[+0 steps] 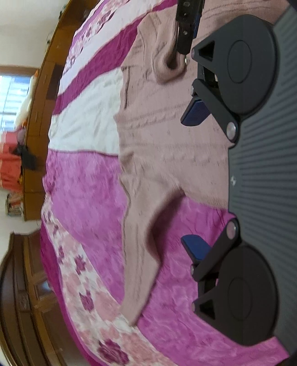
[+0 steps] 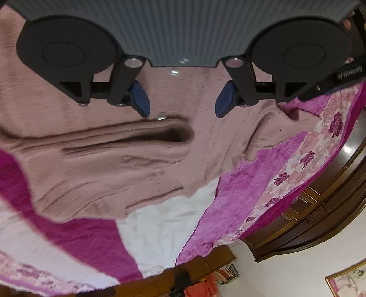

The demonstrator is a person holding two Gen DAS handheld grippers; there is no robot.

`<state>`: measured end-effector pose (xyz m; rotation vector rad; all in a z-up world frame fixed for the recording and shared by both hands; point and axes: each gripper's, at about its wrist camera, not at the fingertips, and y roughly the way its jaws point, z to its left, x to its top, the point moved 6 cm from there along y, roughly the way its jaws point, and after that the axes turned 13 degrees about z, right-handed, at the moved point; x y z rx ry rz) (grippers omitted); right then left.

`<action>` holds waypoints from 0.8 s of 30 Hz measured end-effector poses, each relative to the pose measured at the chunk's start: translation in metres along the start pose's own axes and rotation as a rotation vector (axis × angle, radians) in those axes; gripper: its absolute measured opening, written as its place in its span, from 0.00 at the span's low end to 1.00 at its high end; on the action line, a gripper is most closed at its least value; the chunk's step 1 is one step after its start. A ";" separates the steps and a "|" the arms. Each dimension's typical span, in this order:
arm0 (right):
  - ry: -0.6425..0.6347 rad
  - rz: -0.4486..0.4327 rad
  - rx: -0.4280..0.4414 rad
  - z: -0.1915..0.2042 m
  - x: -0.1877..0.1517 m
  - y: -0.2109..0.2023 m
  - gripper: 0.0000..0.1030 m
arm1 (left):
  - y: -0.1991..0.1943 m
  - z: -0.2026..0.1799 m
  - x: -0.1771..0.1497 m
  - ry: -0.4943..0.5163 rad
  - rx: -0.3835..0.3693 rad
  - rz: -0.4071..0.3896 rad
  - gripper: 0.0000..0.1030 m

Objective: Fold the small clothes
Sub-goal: 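Open the right tool to release the sleeve on the body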

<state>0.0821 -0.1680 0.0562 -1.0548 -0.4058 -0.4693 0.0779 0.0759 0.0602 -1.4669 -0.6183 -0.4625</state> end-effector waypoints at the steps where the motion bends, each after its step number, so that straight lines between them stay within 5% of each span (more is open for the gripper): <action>1: 0.000 -0.016 -0.018 -0.005 0.000 -0.008 0.68 | 0.000 -0.007 0.001 0.017 -0.010 -0.005 1.00; 13: 0.146 -0.144 -0.148 -0.075 0.002 -0.049 0.69 | 0.006 -0.083 0.007 0.171 -0.091 -0.016 1.00; 24: 0.308 -0.213 -0.110 -0.124 0.010 -0.055 0.69 | 0.028 -0.150 0.007 0.286 -0.192 -0.019 0.99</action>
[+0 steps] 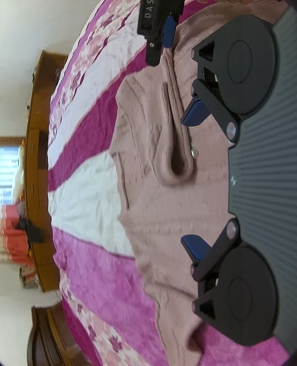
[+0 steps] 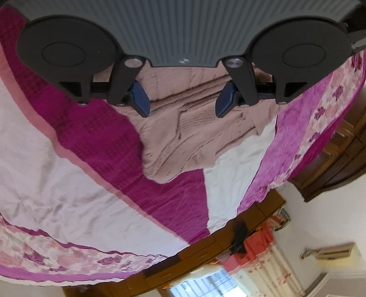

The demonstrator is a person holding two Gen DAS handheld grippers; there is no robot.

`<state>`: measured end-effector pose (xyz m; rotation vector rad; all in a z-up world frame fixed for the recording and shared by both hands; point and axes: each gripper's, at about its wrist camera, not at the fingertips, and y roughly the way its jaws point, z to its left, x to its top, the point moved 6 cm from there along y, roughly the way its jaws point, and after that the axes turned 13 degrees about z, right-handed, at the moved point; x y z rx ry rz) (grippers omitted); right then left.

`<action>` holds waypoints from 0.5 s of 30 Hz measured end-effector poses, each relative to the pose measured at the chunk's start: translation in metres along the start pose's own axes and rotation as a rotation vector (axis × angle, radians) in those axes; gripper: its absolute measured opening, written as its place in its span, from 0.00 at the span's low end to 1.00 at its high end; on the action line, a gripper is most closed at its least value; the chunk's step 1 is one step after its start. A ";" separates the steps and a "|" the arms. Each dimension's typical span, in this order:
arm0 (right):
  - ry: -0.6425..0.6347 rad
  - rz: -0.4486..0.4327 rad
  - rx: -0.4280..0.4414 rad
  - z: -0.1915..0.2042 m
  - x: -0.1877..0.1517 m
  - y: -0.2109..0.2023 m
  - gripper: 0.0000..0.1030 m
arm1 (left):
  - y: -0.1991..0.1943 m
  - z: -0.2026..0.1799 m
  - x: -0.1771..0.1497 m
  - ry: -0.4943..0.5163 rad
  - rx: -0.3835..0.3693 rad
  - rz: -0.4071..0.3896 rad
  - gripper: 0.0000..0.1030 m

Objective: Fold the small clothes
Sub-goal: 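Open the right tool to release the sleeve on the body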

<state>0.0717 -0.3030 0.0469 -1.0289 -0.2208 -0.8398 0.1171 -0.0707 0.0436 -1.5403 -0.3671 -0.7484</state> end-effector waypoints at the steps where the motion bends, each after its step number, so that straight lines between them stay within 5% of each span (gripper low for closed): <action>1: 0.006 -0.003 -0.002 -0.003 0.001 0.000 0.69 | 0.003 -0.005 0.002 0.010 -0.006 -0.005 0.99; 15: 0.038 -0.041 0.021 -0.022 0.005 0.008 0.69 | 0.053 -0.078 0.026 0.198 -0.028 -0.035 0.84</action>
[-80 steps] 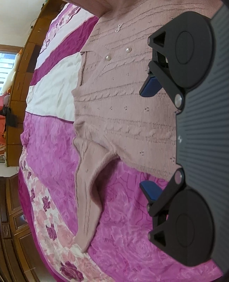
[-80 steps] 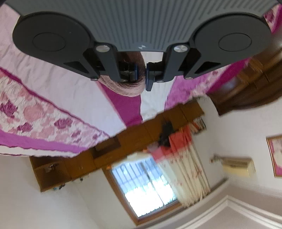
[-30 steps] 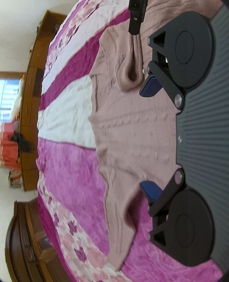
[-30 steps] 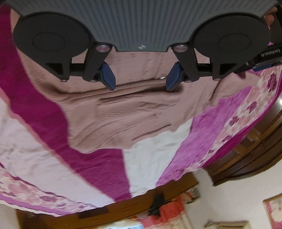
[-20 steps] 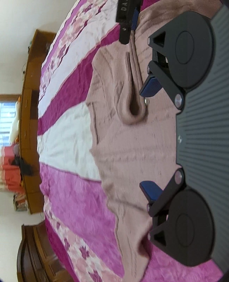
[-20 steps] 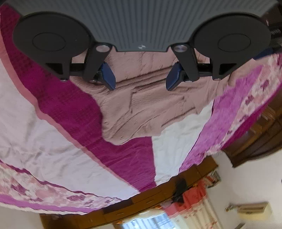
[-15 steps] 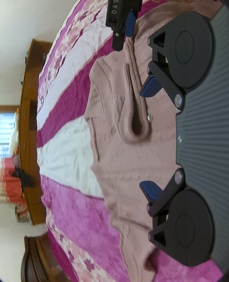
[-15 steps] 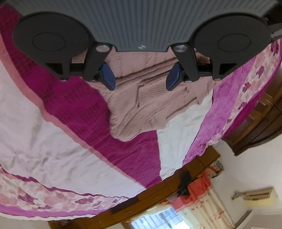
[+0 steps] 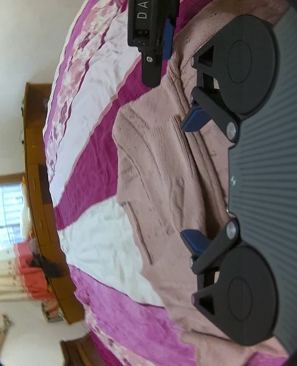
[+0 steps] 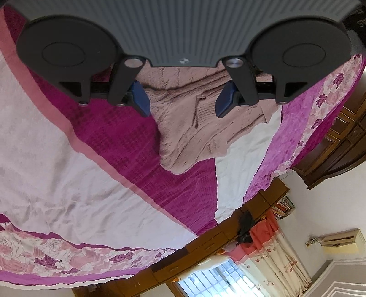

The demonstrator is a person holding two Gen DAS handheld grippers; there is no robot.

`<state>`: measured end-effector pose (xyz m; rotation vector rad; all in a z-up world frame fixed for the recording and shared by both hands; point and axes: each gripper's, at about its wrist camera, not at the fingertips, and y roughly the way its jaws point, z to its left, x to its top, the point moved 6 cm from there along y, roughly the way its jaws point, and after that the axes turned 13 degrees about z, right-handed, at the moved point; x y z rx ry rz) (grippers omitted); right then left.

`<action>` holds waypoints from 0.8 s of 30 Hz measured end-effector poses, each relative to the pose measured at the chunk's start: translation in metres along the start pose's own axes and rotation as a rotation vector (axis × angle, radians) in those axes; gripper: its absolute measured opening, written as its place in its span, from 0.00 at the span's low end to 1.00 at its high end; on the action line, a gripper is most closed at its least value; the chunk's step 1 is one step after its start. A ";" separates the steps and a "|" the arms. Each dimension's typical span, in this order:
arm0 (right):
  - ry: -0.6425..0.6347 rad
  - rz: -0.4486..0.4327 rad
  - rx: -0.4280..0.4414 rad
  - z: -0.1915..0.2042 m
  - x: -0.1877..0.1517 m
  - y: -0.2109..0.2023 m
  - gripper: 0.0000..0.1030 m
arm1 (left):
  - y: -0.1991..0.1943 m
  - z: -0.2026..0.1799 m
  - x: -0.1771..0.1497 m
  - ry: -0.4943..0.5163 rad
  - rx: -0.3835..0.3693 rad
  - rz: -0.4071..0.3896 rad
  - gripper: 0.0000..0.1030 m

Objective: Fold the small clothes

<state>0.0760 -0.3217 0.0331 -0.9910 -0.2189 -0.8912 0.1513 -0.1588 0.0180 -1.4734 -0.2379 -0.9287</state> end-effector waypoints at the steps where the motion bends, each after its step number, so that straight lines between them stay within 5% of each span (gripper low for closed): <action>1: 0.003 -0.002 0.002 -0.001 0.000 0.001 0.69 | 0.003 -0.004 0.002 0.024 0.000 0.000 0.79; 3: 0.009 -0.007 0.005 -0.004 -0.001 0.002 0.69 | 0.010 -0.011 0.006 0.064 -0.019 0.012 0.65; 9: 0.032 -0.005 -0.008 -0.013 0.000 0.005 0.69 | 0.024 -0.030 0.012 0.130 -0.107 0.018 0.64; 18: 0.042 0.000 -0.007 -0.019 -0.003 0.010 0.69 | 0.037 -0.033 0.013 0.128 -0.106 0.014 0.63; 19: 0.043 -0.001 -0.007 -0.019 -0.003 0.010 0.69 | 0.037 -0.032 0.013 0.129 -0.103 0.004 0.58; 21: 0.043 0.001 -0.008 -0.020 -0.003 0.010 0.69 | 0.038 -0.033 0.013 0.140 -0.116 0.003 0.34; 24: 0.040 0.000 -0.009 -0.020 -0.004 0.011 0.69 | 0.039 -0.031 0.012 0.122 -0.126 0.007 0.33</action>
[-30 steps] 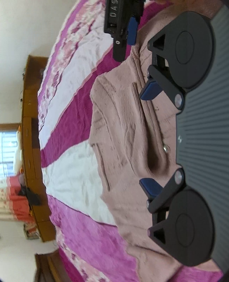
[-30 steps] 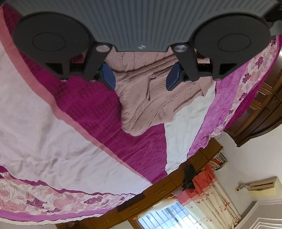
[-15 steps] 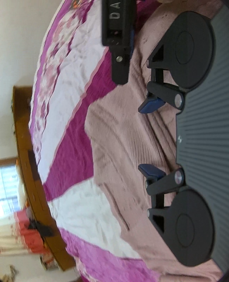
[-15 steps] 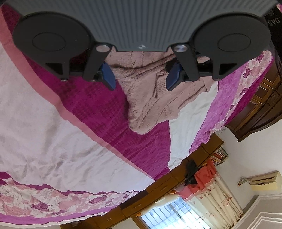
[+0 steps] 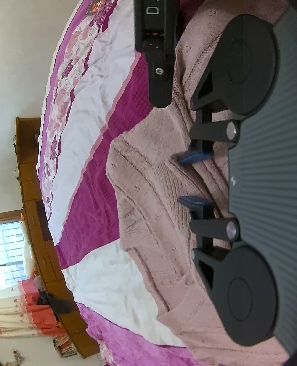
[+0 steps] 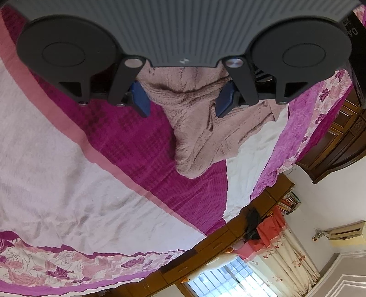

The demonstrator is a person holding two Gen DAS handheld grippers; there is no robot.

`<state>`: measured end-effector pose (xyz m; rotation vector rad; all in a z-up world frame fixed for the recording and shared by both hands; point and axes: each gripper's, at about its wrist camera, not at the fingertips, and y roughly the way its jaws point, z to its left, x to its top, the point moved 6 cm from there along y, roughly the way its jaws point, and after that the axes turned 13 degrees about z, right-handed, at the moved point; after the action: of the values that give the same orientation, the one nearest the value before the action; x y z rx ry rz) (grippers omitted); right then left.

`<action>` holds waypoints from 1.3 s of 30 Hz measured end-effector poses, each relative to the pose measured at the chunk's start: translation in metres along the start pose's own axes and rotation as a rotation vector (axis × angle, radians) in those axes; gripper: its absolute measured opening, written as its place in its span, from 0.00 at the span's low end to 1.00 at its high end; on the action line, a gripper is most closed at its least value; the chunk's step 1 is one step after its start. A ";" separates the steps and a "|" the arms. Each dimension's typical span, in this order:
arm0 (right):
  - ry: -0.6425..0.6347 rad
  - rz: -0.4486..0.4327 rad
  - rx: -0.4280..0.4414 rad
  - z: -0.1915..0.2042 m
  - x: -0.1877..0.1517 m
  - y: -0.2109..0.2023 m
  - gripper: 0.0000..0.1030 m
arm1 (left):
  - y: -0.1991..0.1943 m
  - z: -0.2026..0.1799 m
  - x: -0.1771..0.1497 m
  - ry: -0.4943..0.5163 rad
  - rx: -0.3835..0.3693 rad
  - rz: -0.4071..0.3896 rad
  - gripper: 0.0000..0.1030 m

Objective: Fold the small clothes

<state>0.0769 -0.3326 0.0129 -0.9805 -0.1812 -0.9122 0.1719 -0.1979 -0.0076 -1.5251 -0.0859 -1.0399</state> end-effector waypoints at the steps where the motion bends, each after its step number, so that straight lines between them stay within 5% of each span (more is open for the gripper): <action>1: -0.003 -0.001 -0.001 0.000 0.000 0.000 0.69 | 0.000 0.001 0.000 -0.004 -0.001 0.001 0.32; 8: -0.008 -0.006 -0.004 0.000 -0.002 0.002 0.69 | 0.015 -0.005 0.001 0.036 0.049 0.036 0.32; 11: -0.008 -0.013 0.010 -0.004 -0.003 0.002 0.69 | 0.013 0.001 0.000 -0.041 0.029 0.015 0.09; 19: -0.035 -0.026 0.000 -0.003 -0.007 0.003 0.69 | -0.027 0.050 0.003 -0.244 0.069 -0.082 0.09; 28: -0.033 -0.030 0.009 -0.003 -0.008 -0.001 0.69 | -0.083 0.131 -0.019 -0.425 0.195 -0.146 0.09; 39: -0.071 -0.028 -0.019 0.004 -0.011 -0.001 0.69 | -0.105 0.201 -0.080 -0.595 0.332 -0.082 0.09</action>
<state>0.0699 -0.3233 0.0097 -1.0304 -0.2471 -0.9071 0.1724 0.0361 0.0470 -1.4823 -0.7058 -0.5664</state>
